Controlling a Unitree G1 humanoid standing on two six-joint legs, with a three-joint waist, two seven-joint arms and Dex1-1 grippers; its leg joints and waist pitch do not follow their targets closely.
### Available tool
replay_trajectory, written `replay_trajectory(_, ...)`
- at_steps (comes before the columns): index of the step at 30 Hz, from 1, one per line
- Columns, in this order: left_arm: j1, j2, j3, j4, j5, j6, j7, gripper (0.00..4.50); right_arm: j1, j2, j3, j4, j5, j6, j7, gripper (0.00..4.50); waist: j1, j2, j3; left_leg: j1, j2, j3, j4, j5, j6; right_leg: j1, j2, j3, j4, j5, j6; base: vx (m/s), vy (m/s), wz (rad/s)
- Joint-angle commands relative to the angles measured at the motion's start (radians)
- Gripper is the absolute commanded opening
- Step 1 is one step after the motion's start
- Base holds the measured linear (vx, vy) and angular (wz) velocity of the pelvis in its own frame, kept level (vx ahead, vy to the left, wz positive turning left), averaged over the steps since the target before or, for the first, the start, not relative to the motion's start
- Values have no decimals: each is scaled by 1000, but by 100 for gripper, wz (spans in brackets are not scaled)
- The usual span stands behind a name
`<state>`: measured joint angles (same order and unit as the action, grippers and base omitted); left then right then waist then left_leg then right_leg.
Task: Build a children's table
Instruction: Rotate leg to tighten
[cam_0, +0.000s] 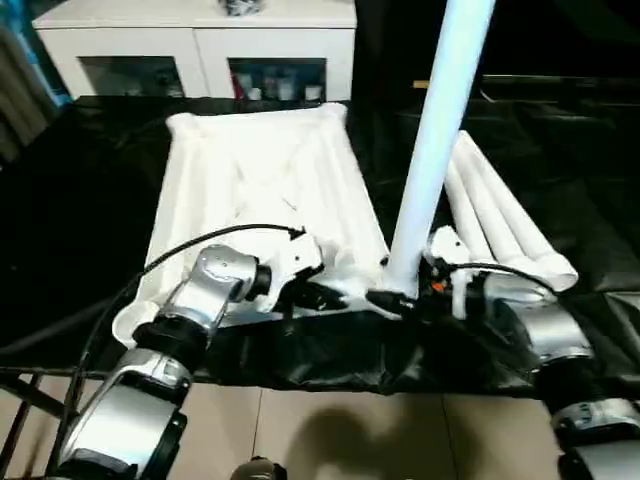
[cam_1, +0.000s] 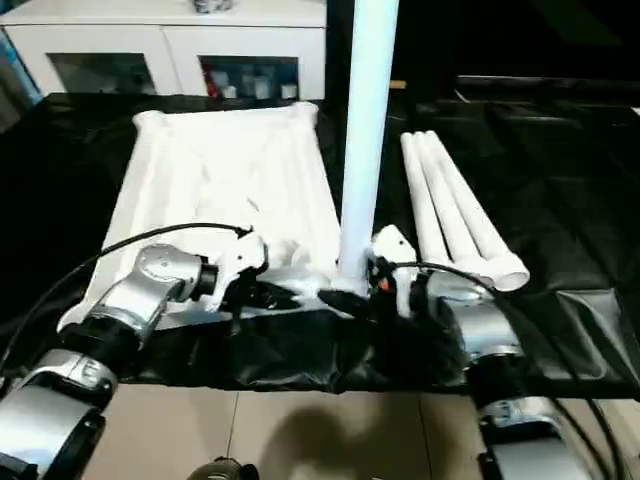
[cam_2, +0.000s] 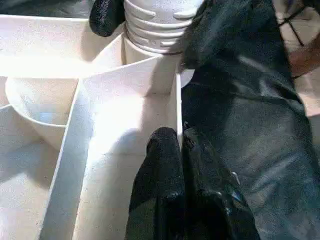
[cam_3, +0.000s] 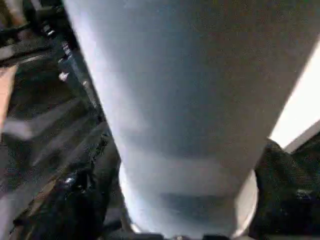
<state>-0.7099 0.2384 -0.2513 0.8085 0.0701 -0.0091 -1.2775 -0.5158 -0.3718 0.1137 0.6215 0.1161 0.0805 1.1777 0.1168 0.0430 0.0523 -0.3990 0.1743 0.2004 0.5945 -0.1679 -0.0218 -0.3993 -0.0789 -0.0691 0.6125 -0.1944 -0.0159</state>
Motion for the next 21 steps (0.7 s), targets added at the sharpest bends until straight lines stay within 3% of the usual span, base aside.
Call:
replay_trajectory(1,-32,-20,-22,-10,-30,-28,-52,0,0,9,61,-7,-8,24,56,325,-1,-11,-74,29,68,-30,-60,-169,97,48,-84,46,-65,-72,-268,0,0,0)
replay_trajectory(10,-33,-13,-26,4,-22,-43,-69,0,1,11,65,-12,-3,40,75,280,0,-10,-74,29,69,-31,-61,-176,90,48,-85,45,-66,-93,-267,0,0,0)
replay_trajectory(15,-40,-34,-6,20,-26,-29,-26,0,22,49,29,-37,33,72,17,276,0,-10,-73,29,69,-31,-62,-178,89,46,-85,44,-67,-105,-264,0,0,0)
replay_trajectory(16,-54,-56,3,39,-15,-17,45,0,8,91,-11,-1,21,57,-118,276,-3,-12,-69,30,70,-30,-64,-194,77,42,-85,46,-71,-136,-261,0,0,0)
replay_trajectory(19,-76,-96,15,61,5,11,165,0,-25,148,-54,77,-20,40,-347,275,-12,-10,-65,35,67,-35,-71,-262,27,39,-89,46,-83,-261,-233,0,0,0)
replay_trajectory(21,-81,-116,18,61,9,26,206,0,-37,173,-71,101,-29,48,-431,275,-24,-9,-64,32,67,-41,-77,-276,4,43,-88,46,-82,-282,-223,0,0,0)
